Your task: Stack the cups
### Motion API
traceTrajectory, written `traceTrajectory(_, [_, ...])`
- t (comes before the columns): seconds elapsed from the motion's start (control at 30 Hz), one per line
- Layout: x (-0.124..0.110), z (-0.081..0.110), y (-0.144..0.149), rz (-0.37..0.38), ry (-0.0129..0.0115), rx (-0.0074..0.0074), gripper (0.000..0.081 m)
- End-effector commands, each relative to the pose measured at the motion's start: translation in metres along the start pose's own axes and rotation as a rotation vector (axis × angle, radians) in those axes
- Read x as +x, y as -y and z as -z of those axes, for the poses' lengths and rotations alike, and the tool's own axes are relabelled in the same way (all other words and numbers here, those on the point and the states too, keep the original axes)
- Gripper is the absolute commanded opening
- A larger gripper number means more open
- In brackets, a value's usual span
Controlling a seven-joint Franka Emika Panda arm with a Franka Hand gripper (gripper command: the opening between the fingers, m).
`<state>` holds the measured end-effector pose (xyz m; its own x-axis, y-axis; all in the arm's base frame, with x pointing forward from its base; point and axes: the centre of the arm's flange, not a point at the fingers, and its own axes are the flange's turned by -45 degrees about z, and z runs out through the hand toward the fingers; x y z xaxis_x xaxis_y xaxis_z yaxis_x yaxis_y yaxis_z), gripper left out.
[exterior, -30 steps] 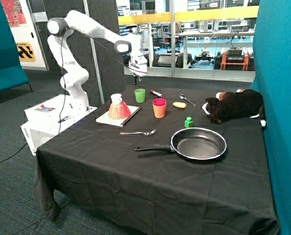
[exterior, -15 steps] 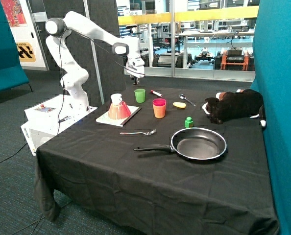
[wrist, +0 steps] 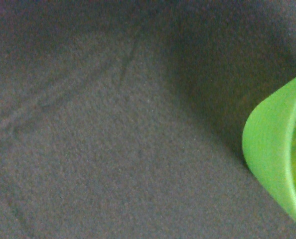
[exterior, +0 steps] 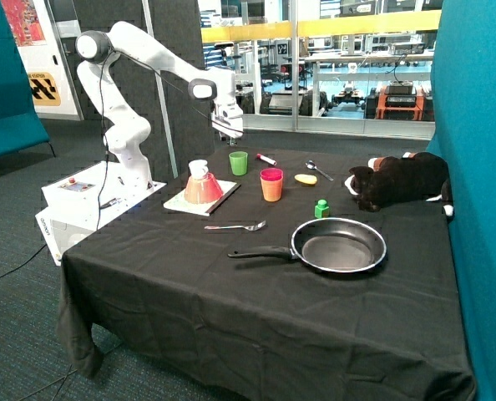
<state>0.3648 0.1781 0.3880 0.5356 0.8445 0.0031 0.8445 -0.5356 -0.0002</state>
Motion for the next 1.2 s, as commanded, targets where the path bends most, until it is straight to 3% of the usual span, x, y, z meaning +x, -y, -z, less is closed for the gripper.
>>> traceTrajectory(0.0, [0.003, -0.011, 0.004, -0.004, 0.0031, -0.0002, 0.055])
traceTrajectory(1.17, [0.02, -0.039, -0.009, -0.052, 0.0031, -0.0003, 0.0503])
